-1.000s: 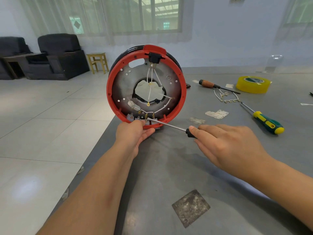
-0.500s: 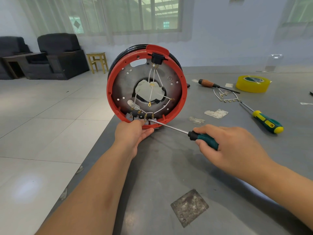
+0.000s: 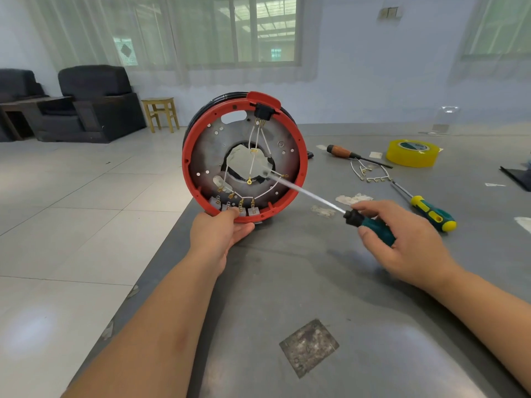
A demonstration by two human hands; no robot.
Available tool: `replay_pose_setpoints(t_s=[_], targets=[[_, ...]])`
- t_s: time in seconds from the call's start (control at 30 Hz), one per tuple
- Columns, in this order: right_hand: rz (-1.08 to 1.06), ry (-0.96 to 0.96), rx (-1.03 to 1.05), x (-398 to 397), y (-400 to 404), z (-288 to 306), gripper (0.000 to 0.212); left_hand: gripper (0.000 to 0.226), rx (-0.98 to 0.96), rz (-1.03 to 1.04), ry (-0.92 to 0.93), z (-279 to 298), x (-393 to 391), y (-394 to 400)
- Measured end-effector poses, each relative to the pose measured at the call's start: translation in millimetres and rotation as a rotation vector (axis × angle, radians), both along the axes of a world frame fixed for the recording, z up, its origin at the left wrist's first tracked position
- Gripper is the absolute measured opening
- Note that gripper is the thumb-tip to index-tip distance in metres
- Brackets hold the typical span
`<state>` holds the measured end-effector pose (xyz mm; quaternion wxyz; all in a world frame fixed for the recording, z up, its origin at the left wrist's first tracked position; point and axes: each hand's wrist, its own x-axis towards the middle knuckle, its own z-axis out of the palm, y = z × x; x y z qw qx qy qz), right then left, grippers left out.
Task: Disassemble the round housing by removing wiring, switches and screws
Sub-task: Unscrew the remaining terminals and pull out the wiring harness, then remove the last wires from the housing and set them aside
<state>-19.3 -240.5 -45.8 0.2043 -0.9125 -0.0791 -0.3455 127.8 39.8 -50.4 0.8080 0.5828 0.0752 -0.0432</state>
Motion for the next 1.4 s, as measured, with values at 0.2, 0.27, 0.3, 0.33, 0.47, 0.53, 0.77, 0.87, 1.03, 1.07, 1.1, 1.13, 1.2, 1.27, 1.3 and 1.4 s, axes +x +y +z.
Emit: replay_pose_setpoints(t_s=[0.2, 0.27, 0.3, 0.33, 0.47, 0.53, 0.77, 0.87, 1.03, 1.07, 1.1, 1.13, 1.2, 1.27, 1.3, 1.4], targets=[[-0.218, -0.083, 0.309, 5, -4, -5, 0.029, 0.017, -0.003, -0.003, -0.009, 1, -6, 2], [-0.383, 0.02, 0.236, 7, -8, -7, 0.028, 0.017, -0.007, 0.003, -0.015, 1, -8, 1], [-0.472, 0.087, 0.153, 9, -11, -7, 0.028, 0.017, -0.013, 0.008, -0.018, 1, -8, 1], [-0.546, 0.147, 0.059, 10, -13, -7, 0.029, 0.018, -0.019, 0.013, -0.021, 2, -9, 1], [-0.69, 0.267, -0.263, 21, -19, -5, 0.027, 0.025, -0.022, 0.009, -0.034, 2, -12, 1], [-0.735, 0.274, -0.361, 25, -20, -6, 0.024, 0.027, -0.015, -0.001, -0.039, 3, -14, 1], [-0.768, 0.313, -0.45, 30, -22, -10, 0.023, 0.027, -0.021, -0.053, -0.02, 9, -28, -5], [-0.763, 0.302, -0.454, 27, -21, -9, 0.031, 0.023, -0.023, -0.087, -0.026, 13, -35, -9], [-0.376, -0.07, -0.466, 22, 22, -3, 0.058, 0.015, -0.017, -0.141, -0.021, 20, -41, -11], [-0.273, -0.096, -0.485, 22, 37, -3, 0.059, 0.012, -0.017, -0.143, -0.009, 21, -42, -12], [-0.198, -0.092, -0.492, 24, 51, -4, 0.061, 0.01, -0.019, -0.146, 0.004, 22, -43, -13], [-0.15, -0.073, -0.484, 27, 64, -5, 0.062, 0.009, -0.023, -0.153, 0.017, 22, -43, -13], [-0.113, -0.027, -0.449, 36, 82, -6, 0.06, 0.011, -0.039, -0.178, 0.046, 24, -45, -15], [-0.098, 0.001, -0.42, 45, 91, -3, 0.049, 0.014, -0.063, -0.211, 0.079, 25, -47, -14], [-0.084, 0.002, -0.412, 48, 93, -2, 0.044, 0.016, -0.07, -0.227, 0.092, 26, -47, -14], [-0.041, 0.007, -0.406, 52, 91, -1, 0.036, 0.02, -0.062, -0.266, 0.116, 28, -48, -12]])
